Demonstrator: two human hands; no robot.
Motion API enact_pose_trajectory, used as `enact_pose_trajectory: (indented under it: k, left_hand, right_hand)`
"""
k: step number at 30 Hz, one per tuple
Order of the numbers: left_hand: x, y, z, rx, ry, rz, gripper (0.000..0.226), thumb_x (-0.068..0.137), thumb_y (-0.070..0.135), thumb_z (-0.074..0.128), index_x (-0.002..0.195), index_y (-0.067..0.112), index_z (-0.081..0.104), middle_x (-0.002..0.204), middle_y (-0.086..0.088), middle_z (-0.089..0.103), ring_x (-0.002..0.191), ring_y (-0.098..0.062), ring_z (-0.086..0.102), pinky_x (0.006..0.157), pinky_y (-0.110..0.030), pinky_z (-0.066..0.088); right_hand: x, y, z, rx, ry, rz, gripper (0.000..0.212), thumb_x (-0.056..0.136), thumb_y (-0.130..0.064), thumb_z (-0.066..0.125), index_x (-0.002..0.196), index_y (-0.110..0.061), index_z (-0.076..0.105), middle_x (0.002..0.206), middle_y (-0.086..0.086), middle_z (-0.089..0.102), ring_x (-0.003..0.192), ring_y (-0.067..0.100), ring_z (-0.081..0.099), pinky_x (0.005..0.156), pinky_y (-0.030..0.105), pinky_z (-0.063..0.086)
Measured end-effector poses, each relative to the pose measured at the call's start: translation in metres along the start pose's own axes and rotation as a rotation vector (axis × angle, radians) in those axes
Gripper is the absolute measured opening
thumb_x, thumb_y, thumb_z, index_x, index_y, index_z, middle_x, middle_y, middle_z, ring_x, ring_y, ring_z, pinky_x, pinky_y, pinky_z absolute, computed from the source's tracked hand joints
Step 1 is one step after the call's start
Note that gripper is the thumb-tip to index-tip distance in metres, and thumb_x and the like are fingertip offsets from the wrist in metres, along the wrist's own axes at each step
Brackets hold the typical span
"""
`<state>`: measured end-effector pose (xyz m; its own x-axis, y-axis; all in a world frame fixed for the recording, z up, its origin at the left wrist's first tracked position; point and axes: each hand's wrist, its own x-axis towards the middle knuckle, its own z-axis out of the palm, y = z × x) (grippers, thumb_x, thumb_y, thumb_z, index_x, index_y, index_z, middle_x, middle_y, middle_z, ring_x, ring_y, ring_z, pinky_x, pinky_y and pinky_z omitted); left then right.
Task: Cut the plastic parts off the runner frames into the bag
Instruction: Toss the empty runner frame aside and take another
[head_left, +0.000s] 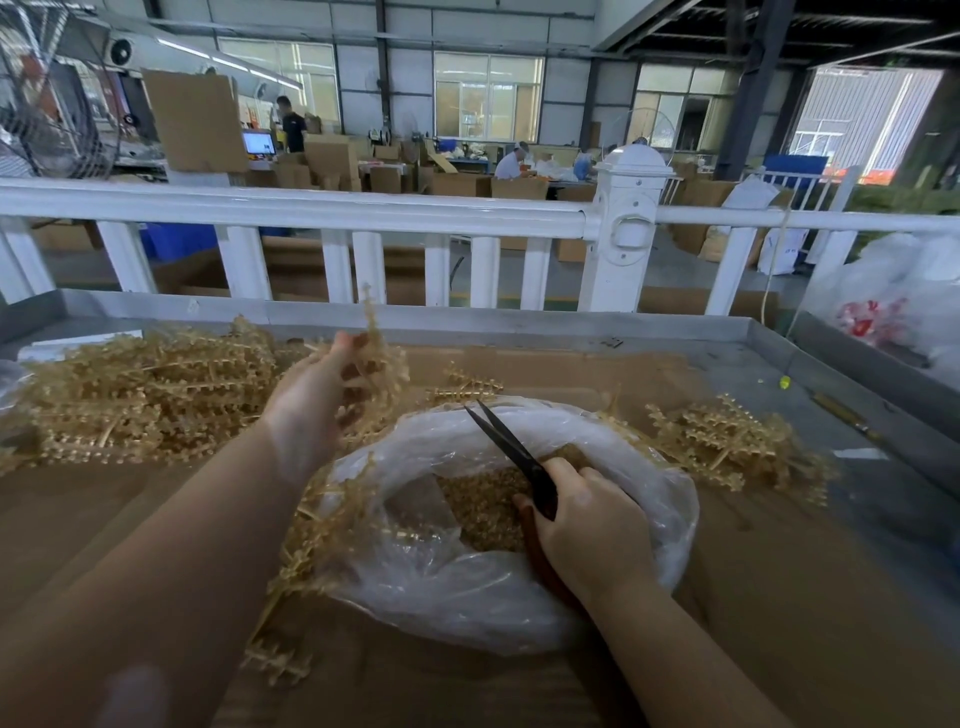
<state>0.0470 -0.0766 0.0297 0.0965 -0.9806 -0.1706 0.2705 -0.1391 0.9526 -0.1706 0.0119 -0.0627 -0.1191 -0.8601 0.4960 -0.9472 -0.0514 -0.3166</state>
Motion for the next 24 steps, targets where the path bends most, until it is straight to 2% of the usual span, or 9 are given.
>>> enact_pose_trajectory:
  k: [2,5,8,10,12,15,19,22,24]
  left_hand:
    - [0.001,0.004,0.0,-0.112,-0.12,-0.049,0.045,0.095,0.048,0.048,0.13,0.022,0.056,0.123,0.0,0.064,0.114,-0.019,0.06,0.092,-0.039,0.046]
    - [0.003,-0.002,0.001,0.094,-0.213,0.048,0.053,0.096,0.052,0.041,0.143,0.025,0.04,0.147,0.002,0.044,0.137,-0.022,0.038,0.108,-0.047,0.03]
    - [0.003,-0.005,0.001,0.006,-0.27,0.093,0.037,0.102,0.033,0.035,0.136,0.031,0.048,0.132,0.013,0.057,0.128,-0.01,0.047,0.108,-0.043,0.031]
    - [0.003,-0.005,0.0,-0.114,-0.211,0.135,0.031,0.1,0.023,0.042,0.124,0.035,0.058,0.119,0.014,0.066,0.111,-0.007,0.059,0.088,-0.038,0.04]
    - [0.004,-0.005,-0.002,-0.098,-0.151,0.217,0.036,0.098,0.01,0.047,0.123,0.033,0.059,0.111,0.013,0.07,0.101,-0.008,0.066,0.079,-0.033,0.043]
    - [0.004,-0.004,-0.004,-0.073,-0.18,0.3,0.052,0.096,-0.007,0.04,0.123,0.033,0.059,0.109,0.007,0.072,0.095,-0.014,0.07,0.081,-0.033,0.056]
    - [0.003,-0.005,-0.005,-0.084,-0.25,0.262,0.068,0.089,-0.022,0.035,0.113,0.034,0.063,0.115,-0.001,0.065,0.096,-0.02,0.07,0.078,-0.029,0.058]
    - [0.005,-0.01,-0.004,-0.015,-0.274,0.196,0.048,0.081,-0.01,0.056,0.101,0.032,0.071,0.103,0.005,0.071,0.1,-0.016,0.066,0.092,-0.039,0.048]
    - [0.003,-0.011,-0.004,0.1,-0.268,0.175,0.025,0.072,0.015,0.071,0.093,0.028,0.07,0.094,0.009,0.07,0.097,-0.014,0.061,0.087,-0.037,0.041]
  right_hand:
    - [0.0,0.0,0.0,-0.004,0.001,0.001,0.029,0.089,-0.048,0.053,0.109,-0.027,0.058,0.089,-0.005,0.06,0.084,0.015,0.057,0.066,0.022,0.034]
    - [0.0,0.001,-0.001,-0.011,0.001,0.001,0.029,0.089,-0.048,0.053,0.109,-0.027,0.058,0.089,-0.005,0.06,0.084,0.016,0.058,0.066,0.022,0.034]
    - [0.0,0.001,-0.001,-0.008,-0.001,-0.003,0.03,0.089,-0.048,0.053,0.11,-0.027,0.058,0.089,-0.005,0.061,0.085,0.016,0.058,0.066,0.023,0.034]
    - [0.001,0.001,-0.001,-0.011,-0.006,-0.004,0.03,0.09,-0.048,0.052,0.11,-0.027,0.057,0.09,-0.005,0.061,0.086,0.016,0.058,0.067,0.023,0.036]
    - [0.0,0.001,-0.001,-0.012,-0.008,-0.006,0.03,0.09,-0.048,0.052,0.111,-0.027,0.057,0.09,-0.005,0.061,0.086,0.015,0.058,0.067,0.023,0.036]
    - [0.0,0.0,-0.002,-0.003,-0.007,-0.008,0.029,0.09,-0.047,0.053,0.11,-0.027,0.057,0.089,-0.005,0.06,0.084,0.016,0.058,0.067,0.023,0.037]
    - [0.0,0.0,-0.003,0.003,-0.009,-0.006,0.029,0.089,-0.047,0.053,0.109,-0.026,0.058,0.089,-0.004,0.061,0.085,0.017,0.058,0.069,0.025,0.039]
    - [0.0,0.0,-0.002,-0.004,-0.018,-0.005,0.031,0.09,-0.048,0.051,0.112,-0.027,0.057,0.092,-0.005,0.061,0.087,0.016,0.057,0.07,0.023,0.038]
    - [0.0,0.0,-0.002,-0.003,-0.021,-0.006,0.031,0.09,-0.047,0.052,0.113,-0.027,0.057,0.092,-0.004,0.061,0.087,0.016,0.057,0.071,0.024,0.039]
